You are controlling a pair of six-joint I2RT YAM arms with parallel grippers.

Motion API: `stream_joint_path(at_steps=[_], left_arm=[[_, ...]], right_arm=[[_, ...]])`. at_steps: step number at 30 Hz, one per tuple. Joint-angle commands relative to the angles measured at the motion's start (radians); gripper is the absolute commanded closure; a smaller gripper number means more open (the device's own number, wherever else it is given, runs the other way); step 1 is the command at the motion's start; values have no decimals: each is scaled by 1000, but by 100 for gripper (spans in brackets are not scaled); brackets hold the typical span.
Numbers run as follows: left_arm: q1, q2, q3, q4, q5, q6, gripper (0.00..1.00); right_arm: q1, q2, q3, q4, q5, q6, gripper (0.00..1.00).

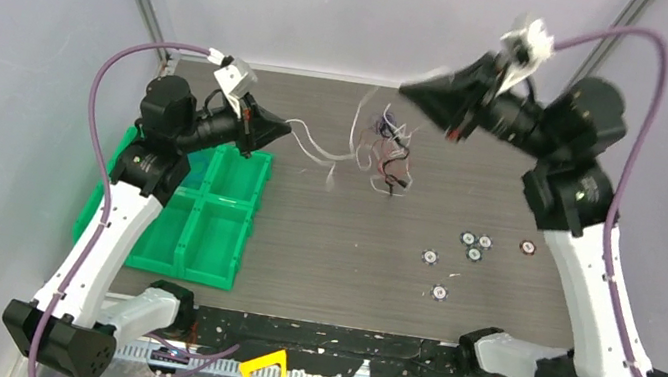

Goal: Untangle the cables

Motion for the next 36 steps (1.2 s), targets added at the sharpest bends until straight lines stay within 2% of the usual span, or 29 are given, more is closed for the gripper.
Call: stream_joint_path(at_steps=[1, 3, 6, 10, 14, 17, 19, 28, 34, 35, 36], left_arm=[[-39, -9, -41, 50, 39, 26, 100], [-77, -2, -60, 59, 24, 48, 100], [-147, 32, -67, 100, 22, 55, 99], [-235, 101, -41, 221, 24, 5, 97], [-309, 194, -6, 347, 12, -46, 86], [-328, 265, 18, 416, 9, -111, 69], [-332, 305, 33, 464, 29, -158, 68], [-384, 375, 26, 607, 97, -203, 42], [-399, 372, -4, 651, 139, -207, 38], [-398, 373, -3, 649, 128, -206, 39], [-398, 374, -3, 645, 105, -205, 47]], right_arm=[[105, -1, -322, -28, -28, -82, 95], [114, -10, -351, 24, -35, -48, 95], [128, 3, -308, 84, -32, 19, 95], [153, 36, -295, 154, -43, 112, 95], [173, 40, -343, 255, -59, 226, 95], [187, 33, -367, 290, -58, 278, 94], [191, 27, -376, 302, -52, 297, 95], [191, 43, -392, 351, -45, 352, 95], [193, 50, -396, 371, -45, 370, 95], [192, 51, -398, 375, -47, 380, 95], [192, 50, -401, 385, -48, 385, 95]])
